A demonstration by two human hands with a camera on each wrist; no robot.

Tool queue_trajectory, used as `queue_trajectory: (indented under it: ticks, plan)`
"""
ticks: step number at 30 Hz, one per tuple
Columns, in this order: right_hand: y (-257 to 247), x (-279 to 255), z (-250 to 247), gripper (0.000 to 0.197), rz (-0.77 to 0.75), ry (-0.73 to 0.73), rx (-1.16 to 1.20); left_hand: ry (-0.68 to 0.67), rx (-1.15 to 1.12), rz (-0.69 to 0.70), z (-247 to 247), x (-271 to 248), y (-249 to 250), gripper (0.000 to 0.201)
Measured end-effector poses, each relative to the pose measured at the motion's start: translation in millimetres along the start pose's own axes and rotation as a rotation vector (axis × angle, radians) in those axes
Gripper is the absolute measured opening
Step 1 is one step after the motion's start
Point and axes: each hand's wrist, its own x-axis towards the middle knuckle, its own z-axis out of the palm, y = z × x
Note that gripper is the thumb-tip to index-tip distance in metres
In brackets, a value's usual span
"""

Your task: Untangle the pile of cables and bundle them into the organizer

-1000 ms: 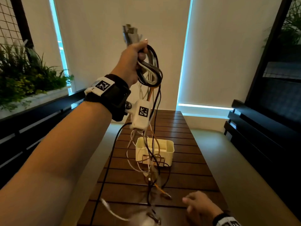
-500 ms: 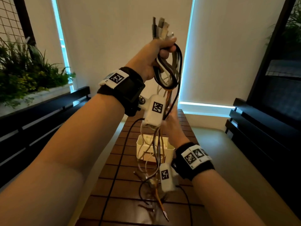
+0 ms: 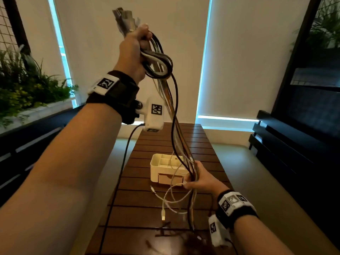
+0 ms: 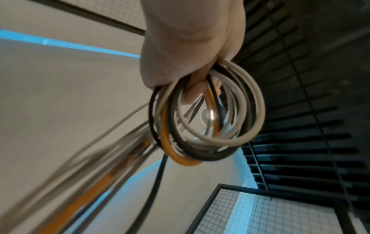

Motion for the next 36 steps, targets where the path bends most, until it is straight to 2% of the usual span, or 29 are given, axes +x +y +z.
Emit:
queue_trajectory:
  ticks: [1, 3, 6, 7, 9, 11, 12, 14, 17, 19, 23, 27, 29, 31, 33, 36]
  plan:
    - [-1.3, -0.3, 0.3, 0.073, 0.020, -0.041, 0.023, 0.003, -0.009, -0.003, 2.1, -0.1, -2.0, 0.034]
    - [-2.5, -3.7, 3.0, 0.046, 0.103, -0.060, 0.065, 0.010, 0.001, -0.012, 5.2, 0.8, -3.5, 0.031]
    - [1.1, -9.6, 5.5, 0.059, 0.165, -0.034, 0.196, 0.018, 0.008, -0.015, 7.1, 1.2, -8.8, 0.029]
    - [0.4, -12.8, 5.5, 0.049, 0.176, -0.002, 0.195, 0.020, 0.013, -0.020, 6.9, 1.3, -11.4, 0.029]
    - [4.5, -15.3, 2.9, 0.025, 0.182, 0.075, 0.015, 0.023, 0.027, -0.034, 5.0, 2.2, -14.7, 0.028]
    - [17.7, -12.4, 3.3, 0.015, 0.193, 0.133, -0.107, 0.030, 0.051, -0.047, 3.6, 2.2, -17.7, 0.029]
    - [24.4, -11.8, 4.7, 0.020, 0.220, 0.149, -0.129, 0.027, 0.058, -0.049, 4.0, 1.7, -18.8, 0.030]
    - [36.2, -13.6, 10.6, 0.041, 0.316, 0.101, -0.114, 0.011, 0.049, -0.049, 5.2, 1.9, -19.7, 0.035]
    - [52.6, -18.1, 19.9, 0.090, 0.387, 0.010, -0.114, -0.020, 0.050, -0.054, 7.2, 0.9, -17.1, 0.035]
    - [57.8, -18.6, 23.1, 0.116, 0.413, -0.008, -0.087, -0.027, 0.105, -0.065, 7.0, 0.3, -17.4, 0.046]
    - [64.9, -26.9, 30.5, 0.144, 0.451, -0.009, -0.071, -0.016, 0.121, -0.073, 6.5, -1.6, -15.9, 0.043]
    - [84.9, -29.4, 37.0, 0.143, 0.488, 0.072, -0.269, 0.014, 0.110, -0.047, 5.0, -2.5, -6.9, 0.031]
    - [92.8, -39.6, 41.4, 0.147, 0.561, 0.022, -0.313, 0.027, 0.072, -0.027, 3.6, 1.4, 1.3, 0.039]
    - [105.2, -52.7, 44.7, 0.152, 0.589, -0.032, -0.234, 0.017, 0.042, -0.017, 0.4, 7.1, 11.6, 0.051]
    - [114.1, -60.2, 43.2, 0.139, 0.637, 0.044, -0.120, 0.009, 0.086, -0.026, -3.0, 9.6, 15.8, 0.052]
    - [131.7, -55.6, 33.7, 0.116, 0.707, 0.225, 0.027, 0.050, 0.172, -0.019, -6.6, 7.8, 6.7, 0.034]
